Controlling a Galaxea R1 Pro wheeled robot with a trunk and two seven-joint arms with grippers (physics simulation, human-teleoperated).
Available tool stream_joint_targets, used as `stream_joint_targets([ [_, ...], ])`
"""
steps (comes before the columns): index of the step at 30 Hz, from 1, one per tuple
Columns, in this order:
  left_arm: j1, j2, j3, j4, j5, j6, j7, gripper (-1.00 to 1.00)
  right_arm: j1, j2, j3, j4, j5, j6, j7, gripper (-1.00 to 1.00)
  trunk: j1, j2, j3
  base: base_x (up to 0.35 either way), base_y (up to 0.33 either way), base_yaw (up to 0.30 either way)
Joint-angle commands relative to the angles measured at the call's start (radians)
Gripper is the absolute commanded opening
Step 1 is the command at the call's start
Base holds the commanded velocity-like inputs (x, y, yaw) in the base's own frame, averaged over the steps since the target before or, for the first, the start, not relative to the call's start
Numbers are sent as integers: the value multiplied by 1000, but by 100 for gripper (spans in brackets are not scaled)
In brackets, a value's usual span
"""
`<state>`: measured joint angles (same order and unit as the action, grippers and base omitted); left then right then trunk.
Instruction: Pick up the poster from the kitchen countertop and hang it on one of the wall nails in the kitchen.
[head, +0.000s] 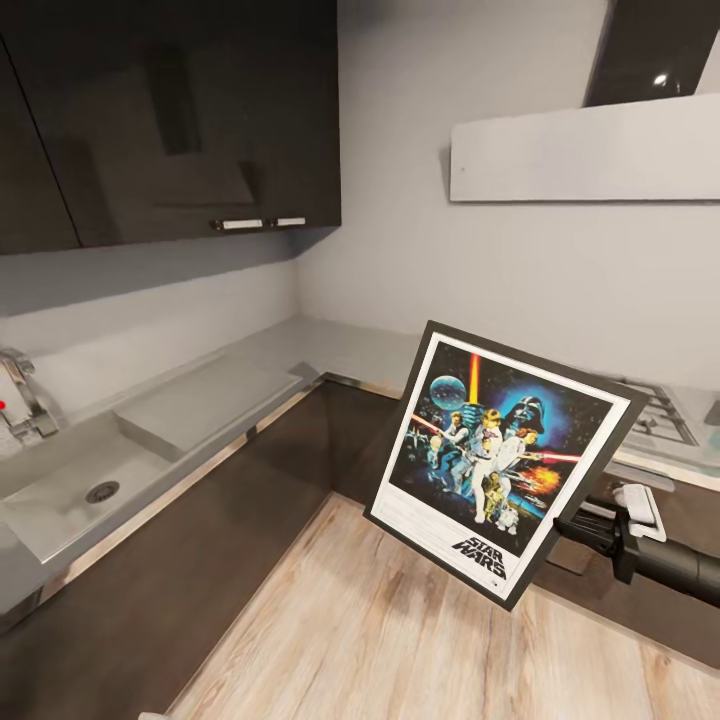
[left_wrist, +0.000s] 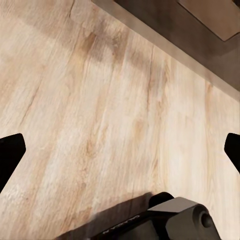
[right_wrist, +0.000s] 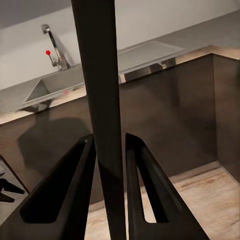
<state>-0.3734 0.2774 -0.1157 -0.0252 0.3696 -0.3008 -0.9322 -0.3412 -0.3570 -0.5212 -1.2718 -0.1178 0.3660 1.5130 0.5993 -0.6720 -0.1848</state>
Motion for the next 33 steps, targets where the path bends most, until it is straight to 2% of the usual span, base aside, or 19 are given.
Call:
stream_joint_targets([
  [1, -1, 0, -9, 1, 8, -5, -2, 100, -1, 0, 0, 0, -2, 13, 5, -100, -4, 6, 2, 0, 0, 0],
  [33, -1, -1, -10, 1, 8, -4, 0, 100, -1, 0, 0, 0, -2, 13, 6, -100, -126, 230, 102, 0, 0, 0],
])
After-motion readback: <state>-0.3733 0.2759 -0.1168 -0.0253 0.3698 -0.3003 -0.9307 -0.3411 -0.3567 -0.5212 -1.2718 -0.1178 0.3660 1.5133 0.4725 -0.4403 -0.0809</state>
